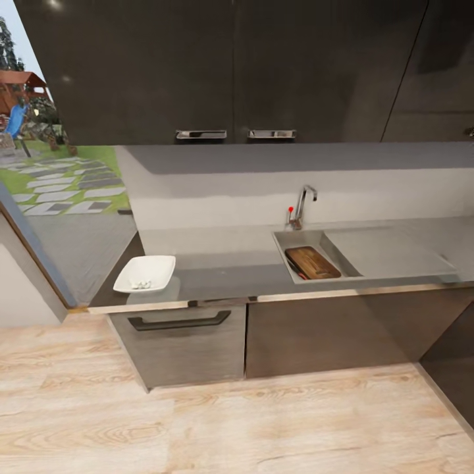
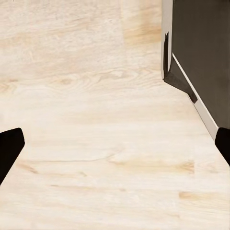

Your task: In the kitchen, take the Vidalia onion out of the sink, dice it on the chopping board with the paring knife, put the diced onion into the bowl on the countertop, then place both the paring knife and the chopping board into the sink.

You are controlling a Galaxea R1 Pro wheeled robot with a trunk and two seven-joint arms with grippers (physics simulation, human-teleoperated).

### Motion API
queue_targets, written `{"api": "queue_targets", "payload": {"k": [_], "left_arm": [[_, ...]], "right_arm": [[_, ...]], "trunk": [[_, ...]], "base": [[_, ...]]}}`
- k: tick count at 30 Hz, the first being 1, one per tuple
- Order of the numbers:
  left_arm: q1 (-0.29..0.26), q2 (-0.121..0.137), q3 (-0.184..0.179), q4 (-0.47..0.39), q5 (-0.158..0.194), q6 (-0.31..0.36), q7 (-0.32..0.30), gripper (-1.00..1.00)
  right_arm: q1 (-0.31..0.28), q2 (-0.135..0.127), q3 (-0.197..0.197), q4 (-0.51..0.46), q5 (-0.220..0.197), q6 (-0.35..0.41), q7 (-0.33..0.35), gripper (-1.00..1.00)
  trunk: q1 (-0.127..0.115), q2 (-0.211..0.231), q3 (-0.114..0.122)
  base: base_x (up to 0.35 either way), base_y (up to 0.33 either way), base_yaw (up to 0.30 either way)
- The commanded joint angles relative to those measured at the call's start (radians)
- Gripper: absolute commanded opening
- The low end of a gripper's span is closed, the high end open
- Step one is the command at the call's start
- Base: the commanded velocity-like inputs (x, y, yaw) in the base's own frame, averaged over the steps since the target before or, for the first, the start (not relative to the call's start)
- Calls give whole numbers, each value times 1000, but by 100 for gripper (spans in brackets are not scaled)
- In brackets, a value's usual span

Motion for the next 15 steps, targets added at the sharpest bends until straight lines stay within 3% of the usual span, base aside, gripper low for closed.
{"api": "queue_targets", "payload": {"k": [1, 15], "left_arm": [[0, 0, -9, -2, 5, -1, 5, 100], [0, 0, -9, -2, 5, -1, 5, 100]], "right_arm": [[-1, 1, -9, -1, 6, -3, 6, 100], [-1, 7, -7, 0, 5, -3, 5, 100]], "trunk": [[1, -2, 0], [1, -2, 22]], "base": [[0, 0, 0], [0, 0, 0]]}}
